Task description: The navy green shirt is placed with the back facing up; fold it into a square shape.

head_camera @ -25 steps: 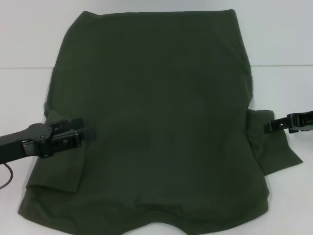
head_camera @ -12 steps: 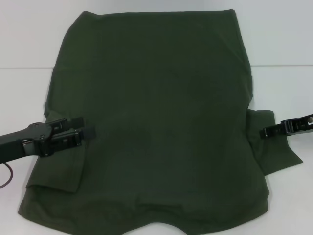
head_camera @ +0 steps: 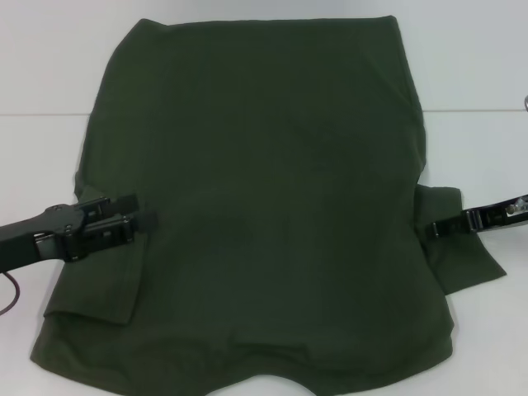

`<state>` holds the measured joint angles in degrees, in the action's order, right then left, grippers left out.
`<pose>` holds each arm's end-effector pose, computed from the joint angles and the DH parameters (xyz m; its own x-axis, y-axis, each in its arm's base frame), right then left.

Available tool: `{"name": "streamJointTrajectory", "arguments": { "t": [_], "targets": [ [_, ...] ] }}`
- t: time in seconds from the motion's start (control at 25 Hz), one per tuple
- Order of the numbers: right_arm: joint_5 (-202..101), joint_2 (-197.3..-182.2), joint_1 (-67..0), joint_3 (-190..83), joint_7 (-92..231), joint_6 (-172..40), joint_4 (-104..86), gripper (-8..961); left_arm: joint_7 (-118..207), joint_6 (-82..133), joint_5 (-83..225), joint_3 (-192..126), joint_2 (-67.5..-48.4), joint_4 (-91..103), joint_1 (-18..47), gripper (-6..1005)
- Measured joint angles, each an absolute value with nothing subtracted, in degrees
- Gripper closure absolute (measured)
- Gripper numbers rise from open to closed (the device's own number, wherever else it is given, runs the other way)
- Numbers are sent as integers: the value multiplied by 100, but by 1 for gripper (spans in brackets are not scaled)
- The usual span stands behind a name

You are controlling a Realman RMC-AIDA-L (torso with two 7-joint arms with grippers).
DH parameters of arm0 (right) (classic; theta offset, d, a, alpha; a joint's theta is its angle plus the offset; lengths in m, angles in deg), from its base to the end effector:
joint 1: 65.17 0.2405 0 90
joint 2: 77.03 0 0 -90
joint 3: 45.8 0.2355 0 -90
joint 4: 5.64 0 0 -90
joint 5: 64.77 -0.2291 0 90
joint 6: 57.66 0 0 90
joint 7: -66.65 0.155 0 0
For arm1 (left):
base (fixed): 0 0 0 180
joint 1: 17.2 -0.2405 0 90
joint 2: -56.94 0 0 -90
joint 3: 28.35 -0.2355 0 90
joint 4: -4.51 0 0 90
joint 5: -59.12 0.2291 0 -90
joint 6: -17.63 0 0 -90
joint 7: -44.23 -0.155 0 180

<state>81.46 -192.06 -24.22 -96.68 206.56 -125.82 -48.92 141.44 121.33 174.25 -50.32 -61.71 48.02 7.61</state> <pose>0.2736 0.4168 0.0242 0.4568 -0.8633 -0.2144 -0.8374 -0.3360 -0.4311 -0.2798 0.3041 0.0649 0.4835 0.5337 0.6938 0.7114 -0.7014 0.0439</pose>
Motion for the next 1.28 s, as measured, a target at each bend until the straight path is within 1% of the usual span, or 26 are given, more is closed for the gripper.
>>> {"name": "streamJointTrajectory", "arguments": {
  "t": [0.12, 0.24, 0.4, 0.8, 0.92, 1.04, 1.28],
  "targets": [
    [7920, -19199, -2444, -9622, 20622, -12873, -5005, 191, 14143, 12133, 17426, -5031, -6171, 4802, 759, 187],
    [7653, -19148, -2519, -9509, 20548, -13108, -5091, 193, 14143, 12134, 17426, -5031, -6173, 4802, 758, 187],
    [7753, -19126, -2540, -9457, 20543, -13030, -4989, 195, 14143, 12134, 17426, -5029, -6178, 4802, 758, 187],
    [8091, -19135, -2568, -9436, 20579, -12852, -4890, 200, 14143, 12135, 17426, -4961, -6185, 4802, 758, 188],
    [8089, -19160, -2563, -9432, 20568, -12799, -4896, 202, 14143, 12134, 17426, -4961, -6203, 4802, 754, 188],
    [8083, -19237, -2514, -9456, 20533, -12716, -4882, 204, 14143, 12135, 17426, -4961, -6218, 4802, 742, 188],
    [8075, -19268, -2462, -9466, 20539, -12723, -4879, 207, 14143, 12135, 17426, -4961, -6227, 4802, 741, 188]
  ]
}}
